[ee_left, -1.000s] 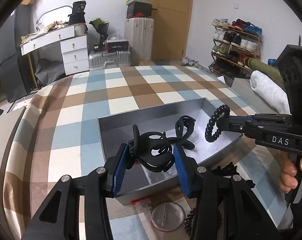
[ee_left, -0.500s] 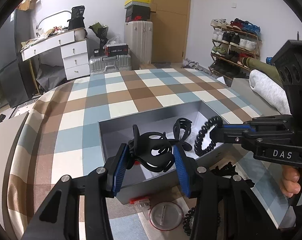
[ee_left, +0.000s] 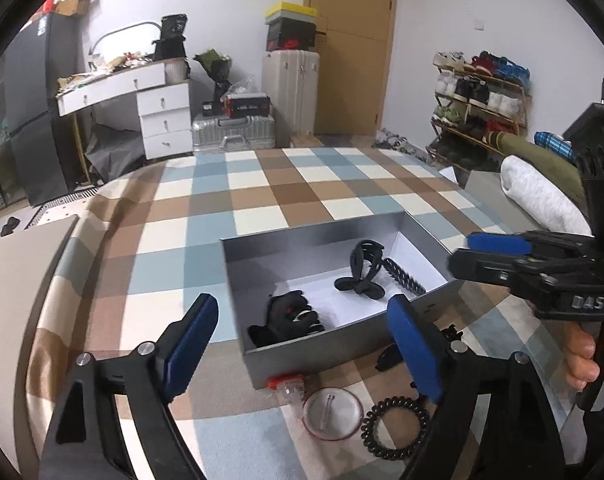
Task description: Organize jewelry
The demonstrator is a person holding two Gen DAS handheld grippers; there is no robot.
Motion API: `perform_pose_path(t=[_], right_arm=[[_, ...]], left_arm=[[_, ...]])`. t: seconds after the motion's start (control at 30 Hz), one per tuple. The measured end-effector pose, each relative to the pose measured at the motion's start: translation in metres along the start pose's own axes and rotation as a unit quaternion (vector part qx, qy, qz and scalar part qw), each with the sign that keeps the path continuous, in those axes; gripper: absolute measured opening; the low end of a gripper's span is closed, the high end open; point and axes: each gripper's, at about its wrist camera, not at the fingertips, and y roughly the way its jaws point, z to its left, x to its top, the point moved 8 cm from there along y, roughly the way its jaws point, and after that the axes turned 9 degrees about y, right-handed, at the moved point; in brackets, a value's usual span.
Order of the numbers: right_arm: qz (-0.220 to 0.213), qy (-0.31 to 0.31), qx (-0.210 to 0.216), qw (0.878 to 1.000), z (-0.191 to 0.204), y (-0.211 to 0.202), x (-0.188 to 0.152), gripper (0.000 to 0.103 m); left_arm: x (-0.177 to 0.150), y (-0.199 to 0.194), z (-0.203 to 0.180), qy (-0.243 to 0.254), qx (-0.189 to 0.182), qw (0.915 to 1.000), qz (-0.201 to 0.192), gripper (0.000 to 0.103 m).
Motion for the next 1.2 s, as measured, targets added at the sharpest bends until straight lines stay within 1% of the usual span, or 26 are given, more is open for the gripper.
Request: perform_pose_path(t=[0.03, 0.07, 0.1, 0.17, 0.2, 0.27, 0.37, 0.47, 0.5, 0.57, 0.73, 0.87, 1.0, 1.07, 1.2], right_arm=[[-0.004, -0.003, -0.004, 1.0, 0.0, -0.003, 0.0, 0.079], [-0.005, -0.005, -0.008, 1.0, -0.001, -0.005, -0.001, 0.088], [-0.003, -0.005, -0.012, 1.0, -0.001, -0.007, -0.003, 0.103], [0.008, -0.007, -0.015, 1.0, -0.002, -0.009, -0.009, 0.103], [0.021, -0.011, -0.017, 1.0, -0.002, -0.009, -0.014, 0.103], [0.04, -0.025, -0.031, 0.998, -0.003, -0.007, -0.023, 0.103], [0.046, -0.042, -0.041, 0.997, -0.005, -0.007, -0.032, 0.103], [0.062, -0.037, -0.034, 0.997, -0.007, -0.003, -0.042, 0.103], [0.075, -0.039, -0.037, 0.996, -0.009, 0.0, -0.045, 0.103], [0.078, -0.044, -0.043, 0.995, -0.011, 0.0, -0.048, 0.103], [0.102, -0.033, -0.051, 0.993, -0.022, 0.006, -0.055, 0.103], [0.123, -0.042, -0.059, 0.99, -0.023, 0.011, -0.063, 0.103], [0.146, -0.079, -0.065, 0.984, -0.022, 0.014, -0.076, 0.103], [0.153, -0.084, -0.066, 0.982, -0.025, 0.013, -0.081, 0.103], [0.164, -0.092, -0.089, 0.978, -0.039, 0.014, -0.085, 0.103]], left_arm=[[-0.001, -0.002, 0.002, -0.001, 0.005, 1.0, -0.001, 0.088], [-0.002, -0.002, 0.003, -0.002, 0.009, 1.0, -0.002, 0.095], [-0.003, -0.004, 0.006, -0.006, 0.015, 0.9999, -0.004, 0.102], [-0.006, -0.008, 0.01, -0.013, 0.02, 0.9997, -0.005, 0.102], [-0.009, -0.008, 0.011, -0.016, 0.018, 0.9997, -0.002, 0.102], [-0.012, -0.009, 0.012, -0.019, 0.019, 0.9996, 0.005, 0.102], [-0.018, -0.01, 0.009, -0.018, 0.023, 0.9995, 0.012, 0.102], [-0.025, -0.011, 0.004, -0.008, 0.023, 0.9995, 0.02, 0.102], [-0.026, -0.012, 0.002, -0.002, 0.024, 0.9995, 0.021, 0.102], [-0.027, -0.012, 0.0, 0.006, 0.024, 0.9995, 0.022, 0.102], [-0.03, -0.007, 0.001, 0.006, 0.017, 0.9994, 0.031, 0.102], [-0.035, -0.006, -0.001, 0.011, 0.018, 0.999, 0.04, 0.102], [-0.037, -0.005, -0.004, 0.019, 0.019, 0.9987, 0.044, 0.102], [-0.038, -0.005, -0.005, 0.026, 0.022, 0.9983, 0.047, 0.102], [-0.04, -0.005, -0.009, 0.031, 0.018, 0.9981, 0.049, 0.102]])
